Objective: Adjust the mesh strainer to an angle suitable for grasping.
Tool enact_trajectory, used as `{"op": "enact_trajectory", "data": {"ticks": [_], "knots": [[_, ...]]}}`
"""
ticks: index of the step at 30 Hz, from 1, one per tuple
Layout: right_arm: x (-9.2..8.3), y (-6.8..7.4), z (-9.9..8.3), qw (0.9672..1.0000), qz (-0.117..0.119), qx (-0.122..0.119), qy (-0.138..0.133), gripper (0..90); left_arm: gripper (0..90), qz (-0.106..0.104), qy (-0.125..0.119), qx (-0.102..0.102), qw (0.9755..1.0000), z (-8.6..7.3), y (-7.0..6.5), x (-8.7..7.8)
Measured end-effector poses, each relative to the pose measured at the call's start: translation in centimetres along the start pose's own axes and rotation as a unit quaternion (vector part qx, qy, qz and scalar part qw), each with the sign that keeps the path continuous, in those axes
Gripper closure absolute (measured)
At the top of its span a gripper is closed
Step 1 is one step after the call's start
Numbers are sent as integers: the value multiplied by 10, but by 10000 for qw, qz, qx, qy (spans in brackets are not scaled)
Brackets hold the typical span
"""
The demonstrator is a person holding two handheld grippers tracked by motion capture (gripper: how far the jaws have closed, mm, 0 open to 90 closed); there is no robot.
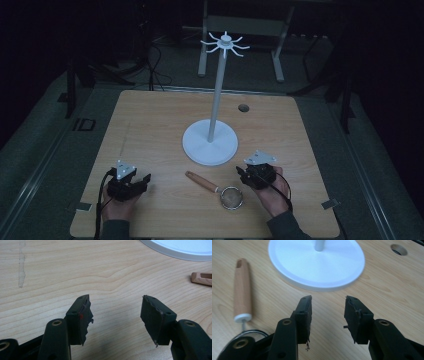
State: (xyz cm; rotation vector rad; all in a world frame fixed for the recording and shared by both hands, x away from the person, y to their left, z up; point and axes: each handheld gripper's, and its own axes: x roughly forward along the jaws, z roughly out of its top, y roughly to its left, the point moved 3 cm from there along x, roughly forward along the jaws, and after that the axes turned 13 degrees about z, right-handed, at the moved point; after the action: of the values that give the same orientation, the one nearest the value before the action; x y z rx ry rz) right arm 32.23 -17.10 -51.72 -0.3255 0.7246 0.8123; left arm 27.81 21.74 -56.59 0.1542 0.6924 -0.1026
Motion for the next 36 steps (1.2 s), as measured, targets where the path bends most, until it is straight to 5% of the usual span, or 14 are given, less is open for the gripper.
{"op": "enact_trajectory", "data": {"ticks": [11,23,36], "knots": [[16,17,18,9977,517,-189,391,529,414,-1,-1,-14,10000,0,0,0],[32,30,28,9937,792,-419,667,521,414,-1,-11,-35,10000,0,1,0],[50,54,31,9831,1150,-822,1162,517,414,-2,-16,-41,10000,0,1,0]]}}
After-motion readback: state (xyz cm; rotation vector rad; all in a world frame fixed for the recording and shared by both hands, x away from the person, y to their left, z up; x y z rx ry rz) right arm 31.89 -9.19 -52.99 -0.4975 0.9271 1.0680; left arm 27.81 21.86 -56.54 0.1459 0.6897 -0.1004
